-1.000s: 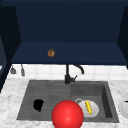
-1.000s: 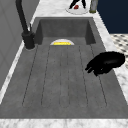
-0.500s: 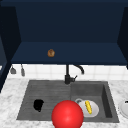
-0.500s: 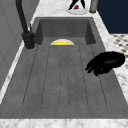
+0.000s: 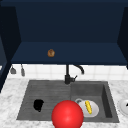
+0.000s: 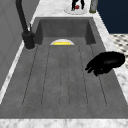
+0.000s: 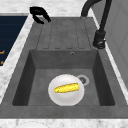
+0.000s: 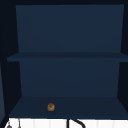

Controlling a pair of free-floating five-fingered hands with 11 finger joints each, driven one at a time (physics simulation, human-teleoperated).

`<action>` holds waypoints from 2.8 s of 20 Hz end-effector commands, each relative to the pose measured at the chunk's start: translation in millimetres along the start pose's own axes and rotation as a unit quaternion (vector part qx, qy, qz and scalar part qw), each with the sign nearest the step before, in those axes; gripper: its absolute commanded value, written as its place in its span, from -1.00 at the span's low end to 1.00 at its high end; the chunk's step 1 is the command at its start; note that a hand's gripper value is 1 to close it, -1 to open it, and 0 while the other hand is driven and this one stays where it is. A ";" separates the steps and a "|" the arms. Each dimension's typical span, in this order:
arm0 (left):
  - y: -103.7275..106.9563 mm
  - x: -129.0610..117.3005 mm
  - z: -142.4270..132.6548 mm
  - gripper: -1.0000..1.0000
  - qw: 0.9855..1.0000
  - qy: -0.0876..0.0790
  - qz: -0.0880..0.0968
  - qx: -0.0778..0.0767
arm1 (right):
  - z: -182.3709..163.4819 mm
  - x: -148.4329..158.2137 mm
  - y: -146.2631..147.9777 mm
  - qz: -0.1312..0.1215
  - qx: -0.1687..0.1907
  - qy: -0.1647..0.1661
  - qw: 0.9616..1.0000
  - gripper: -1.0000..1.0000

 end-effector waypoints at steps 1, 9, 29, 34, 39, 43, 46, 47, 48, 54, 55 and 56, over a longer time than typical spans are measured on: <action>0.0 0.0 0.0 0.00 1.000 0.000 0.000 0.000 | 0.1 -5.5 15.2 0.000 0.000 0.000 1.000 1.00; 0.0 0.0 0.0 0.00 1.000 0.000 0.000 0.000 | 11.4 -11.0 17.9 -0.014 -0.041 -0.016 0.999 1.00; 0.0 0.0 0.0 0.00 1.000 0.000 0.000 0.000 | 39.4 38.1 -39.3 -0.012 -0.022 -0.002 1.000 1.00; 0.0 0.0 0.0 0.00 1.000 0.000 0.000 0.000 | 42.0 79.1 -57.0 -0.007 -0.007 0.004 1.000 1.00; 0.0 0.0 0.0 0.00 1.000 0.000 0.000 0.000 | 46.6 120.1 -76.8 -0.005 0.014 0.007 1.000 1.00; 0.0 0.0 0.0 0.00 1.000 0.000 0.000 0.000 | 49.4 155.1 -93.0 -0.007 0.029 0.009 1.000 1.00; 0.0 0.0 0.0 0.00 1.000 0.000 0.000 0.000 | 51.0 182.3 -104.6 -0.009 0.038 0.012 0.999 1.00; 0.0 0.0 0.0 0.00 1.000 0.000 0.000 0.000 | 51.7 191.3 -108.6 -0.010 0.040 0.014 0.999 1.00; 0.0 0.0 0.0 0.00 1.000 0.000 0.000 0.000 | 52.2 200.2 -112.2 -0.011 0.042 0.013 0.999 1.00; 0.0 0.0 0.0 0.00 1.000 0.000 0.000 0.000 | 50.7 252.6 -128.1 -0.011 0.047 0.013 0.999 1.00; 0.0 0.0 0.0 0.00 1.000 0.000 0.000 0.000 | 49.2 260.8 -128.9 -0.011 0.046 0.013 0.999 1.00; 0.0 0.0 0.0 0.00 1.000 0.000 0.000 0.000 | 47.9 269.1 -128.1 -0.010 0.044 0.013 0.999 1.00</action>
